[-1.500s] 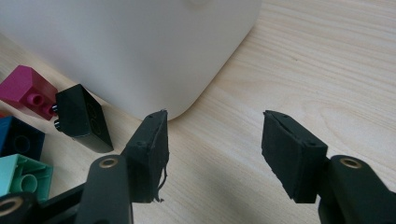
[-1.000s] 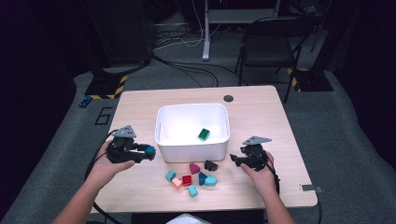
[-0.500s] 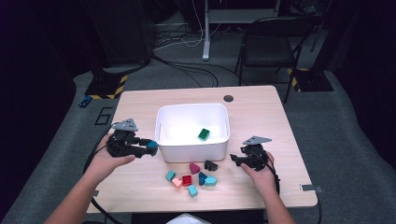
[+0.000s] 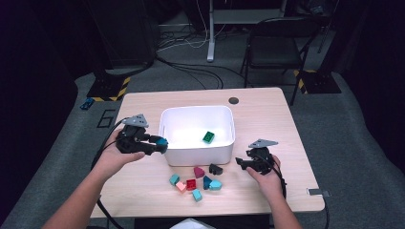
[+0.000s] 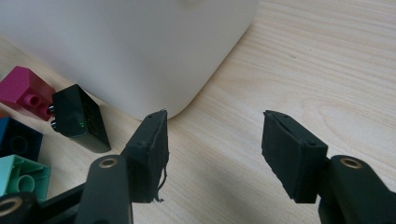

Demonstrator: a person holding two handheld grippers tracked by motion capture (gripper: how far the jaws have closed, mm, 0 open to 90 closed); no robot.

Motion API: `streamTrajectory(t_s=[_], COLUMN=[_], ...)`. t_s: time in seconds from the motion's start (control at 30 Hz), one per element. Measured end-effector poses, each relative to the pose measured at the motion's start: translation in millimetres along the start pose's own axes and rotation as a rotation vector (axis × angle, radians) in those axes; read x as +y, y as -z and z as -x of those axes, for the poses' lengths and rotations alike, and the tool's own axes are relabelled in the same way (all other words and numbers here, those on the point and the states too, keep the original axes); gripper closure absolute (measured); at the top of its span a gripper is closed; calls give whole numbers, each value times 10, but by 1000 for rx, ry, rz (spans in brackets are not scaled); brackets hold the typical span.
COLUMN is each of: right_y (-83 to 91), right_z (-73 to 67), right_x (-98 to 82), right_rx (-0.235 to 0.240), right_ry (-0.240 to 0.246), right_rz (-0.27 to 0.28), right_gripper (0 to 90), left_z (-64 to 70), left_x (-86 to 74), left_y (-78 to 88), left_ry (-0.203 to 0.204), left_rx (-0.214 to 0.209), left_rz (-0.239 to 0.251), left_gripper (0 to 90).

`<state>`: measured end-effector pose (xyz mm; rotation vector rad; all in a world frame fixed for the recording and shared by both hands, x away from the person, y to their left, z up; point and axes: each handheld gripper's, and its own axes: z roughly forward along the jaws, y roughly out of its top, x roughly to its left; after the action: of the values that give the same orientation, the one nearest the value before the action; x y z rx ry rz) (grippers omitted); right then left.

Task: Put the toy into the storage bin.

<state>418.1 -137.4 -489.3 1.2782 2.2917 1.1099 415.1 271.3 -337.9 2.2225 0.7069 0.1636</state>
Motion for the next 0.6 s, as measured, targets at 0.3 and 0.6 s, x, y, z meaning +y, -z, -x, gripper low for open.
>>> streamTrajectory(t_s=[0.3,0.6], right_y=[2,7], right_z=[9,23], right_x=[0,-3], right_rx=[-1,-4], right_ry=[1,1], right_rz=[4,3], right_gripper=[406,406], left_z=[-3,-16], left_x=[212,435], left_y=[-120,-301], left_ry=[-15,-21], left_rx=[-16,-29], left_rz=[3,11], left_gripper=[582,582])
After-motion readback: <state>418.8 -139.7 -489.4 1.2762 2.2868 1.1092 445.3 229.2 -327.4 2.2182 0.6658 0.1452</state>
